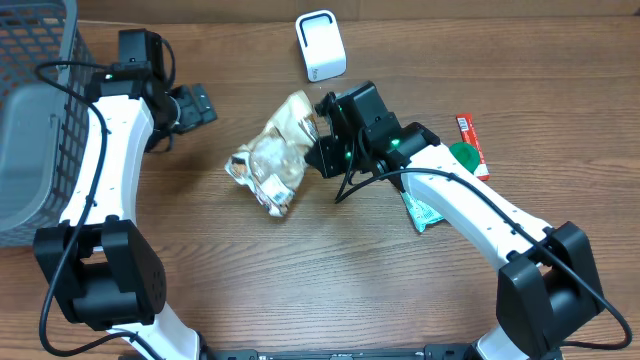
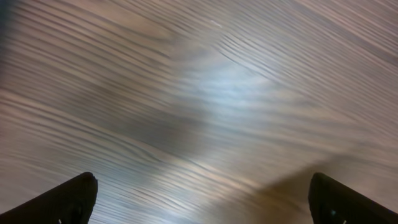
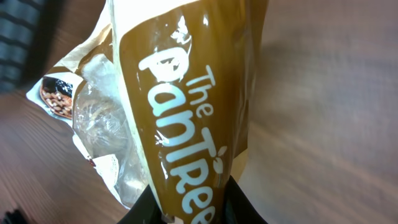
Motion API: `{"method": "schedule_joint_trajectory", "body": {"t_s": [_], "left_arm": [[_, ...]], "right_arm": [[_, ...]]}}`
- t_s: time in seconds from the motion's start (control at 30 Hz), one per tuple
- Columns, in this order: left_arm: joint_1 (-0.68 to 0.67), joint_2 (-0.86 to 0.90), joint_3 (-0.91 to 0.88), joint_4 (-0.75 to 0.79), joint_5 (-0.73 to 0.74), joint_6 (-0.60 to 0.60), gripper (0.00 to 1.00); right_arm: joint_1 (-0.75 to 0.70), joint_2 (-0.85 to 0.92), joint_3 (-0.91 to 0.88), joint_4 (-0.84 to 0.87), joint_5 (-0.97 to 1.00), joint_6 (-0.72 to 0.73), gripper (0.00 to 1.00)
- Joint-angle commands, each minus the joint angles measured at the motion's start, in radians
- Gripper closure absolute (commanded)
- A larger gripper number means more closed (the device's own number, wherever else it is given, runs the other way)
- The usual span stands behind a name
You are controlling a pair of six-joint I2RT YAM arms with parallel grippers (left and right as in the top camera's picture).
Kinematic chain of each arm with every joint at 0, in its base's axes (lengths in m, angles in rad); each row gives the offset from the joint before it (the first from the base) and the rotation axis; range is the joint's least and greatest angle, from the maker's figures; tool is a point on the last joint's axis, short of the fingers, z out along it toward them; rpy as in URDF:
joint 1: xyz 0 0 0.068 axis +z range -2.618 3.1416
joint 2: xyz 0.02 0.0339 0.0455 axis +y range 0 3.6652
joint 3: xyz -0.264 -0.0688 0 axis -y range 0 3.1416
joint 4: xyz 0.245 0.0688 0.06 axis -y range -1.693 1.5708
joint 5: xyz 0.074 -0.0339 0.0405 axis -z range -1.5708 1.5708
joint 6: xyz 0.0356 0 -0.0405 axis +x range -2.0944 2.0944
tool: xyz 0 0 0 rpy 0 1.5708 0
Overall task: Scan the item barcode
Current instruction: 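Release the left gripper and lift the bag up with the right gripper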
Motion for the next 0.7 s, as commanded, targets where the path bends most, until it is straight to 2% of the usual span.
{"method": "schedule_joint_trajectory", "body": {"t_s": [0.0, 0.23, 0.4, 0.67], "left_arm": [[0.021, -0.006, 0.019, 0.012, -0.183, 0.025, 0.00], [0.025, -0.006, 0.019, 0.013, -0.219, 0.058, 0.00], [0.025, -0.006, 0.019, 0.014, -0.219, 0.058, 0.00], [0.024, -0.006, 0.019, 0.014, -0.218, 0.058, 0.00]], "right_arm": [[-0.003, -0.042, 0.014, 0.069, -0.042, -0.066, 0.96], [-0.003, -0.054, 0.100, 0.212, -0.002, -0.258, 0.96], [-0.003, -0.054, 0.120, 0.422, 0.128, -0.274, 0.96], [-0.003, -0.051, 0.120, 0.750, 0.337, -0.556, 0.96]]}}
